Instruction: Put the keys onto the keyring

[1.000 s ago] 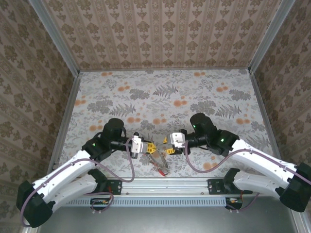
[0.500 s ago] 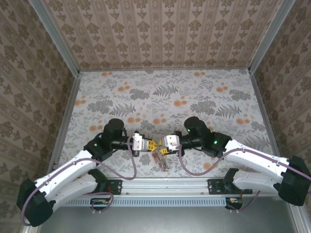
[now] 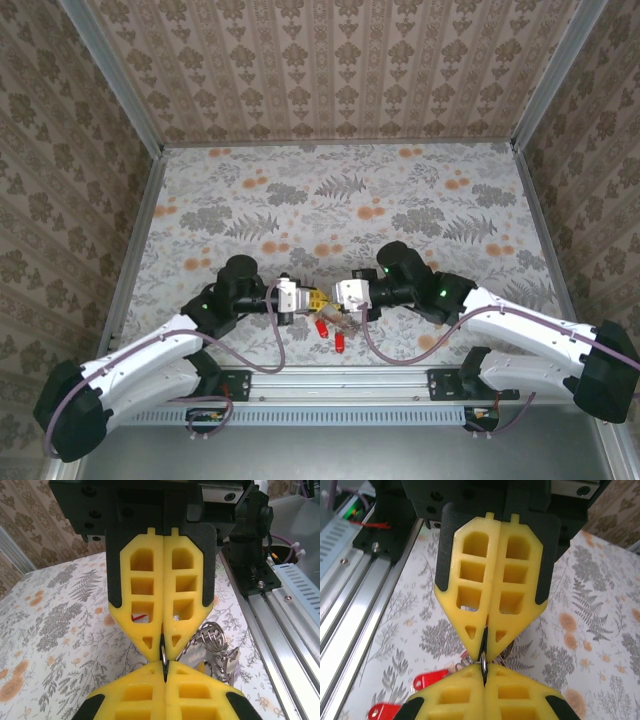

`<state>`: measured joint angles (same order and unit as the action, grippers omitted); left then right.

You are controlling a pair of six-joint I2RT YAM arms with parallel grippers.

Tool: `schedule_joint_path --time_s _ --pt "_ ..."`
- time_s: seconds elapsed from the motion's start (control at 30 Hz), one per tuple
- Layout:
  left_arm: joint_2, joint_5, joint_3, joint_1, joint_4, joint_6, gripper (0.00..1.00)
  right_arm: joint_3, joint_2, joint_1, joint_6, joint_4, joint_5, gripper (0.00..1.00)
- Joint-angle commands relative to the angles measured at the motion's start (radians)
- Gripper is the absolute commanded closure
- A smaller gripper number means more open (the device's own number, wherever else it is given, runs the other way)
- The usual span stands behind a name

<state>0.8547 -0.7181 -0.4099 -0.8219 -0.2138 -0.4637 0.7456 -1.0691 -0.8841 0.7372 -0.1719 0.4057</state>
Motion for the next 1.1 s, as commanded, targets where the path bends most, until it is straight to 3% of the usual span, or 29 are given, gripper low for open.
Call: schedule_joint_path --time_s 0.0,0.07,0.23,0.33,0.43,0.63,0.9,1.07 --pt "0.005 0.068 0.022 -0.012 -0.100 0.047 1.00 0.093 -0.002 -0.007 0.092 -0.169 -0.081 1.00" --pt "0.008 0.068 0.027 -0.015 -0.107 0.051 0.90 0.119 -0.005 -0.010 0.113 -0.219 -0.136 1.00" --pt "-0.015 0.104 0.038 -0.014 -0.060 0.028 0.52 0.173 -0.034 -0.008 0.171 -0.324 -0.175 1.00" --pt "-0.050 0.136 0.050 -0.012 -0.020 0.002 0.50 0.191 -0.044 -0.008 0.191 -0.341 -0.163 1.00" --pt "-0.079 0.184 0.069 -0.012 -0.008 -0.026 0.41 0.236 -0.069 -0.011 0.238 -0.427 -0.172 1.00" --pt "0.010 0.196 0.013 -0.014 0.120 -0.154 0.44 0.304 -0.092 -0.011 0.337 -0.529 -0.145 1.00" --pt "0.155 0.197 -0.055 -0.004 0.091 -0.234 0.47 0.364 -0.138 -0.011 0.399 -0.606 -0.100 1.00" --pt "0.188 0.132 -0.091 0.017 0.083 -0.258 0.49 0.384 -0.152 -0.011 0.404 -0.629 -0.071 1.00"
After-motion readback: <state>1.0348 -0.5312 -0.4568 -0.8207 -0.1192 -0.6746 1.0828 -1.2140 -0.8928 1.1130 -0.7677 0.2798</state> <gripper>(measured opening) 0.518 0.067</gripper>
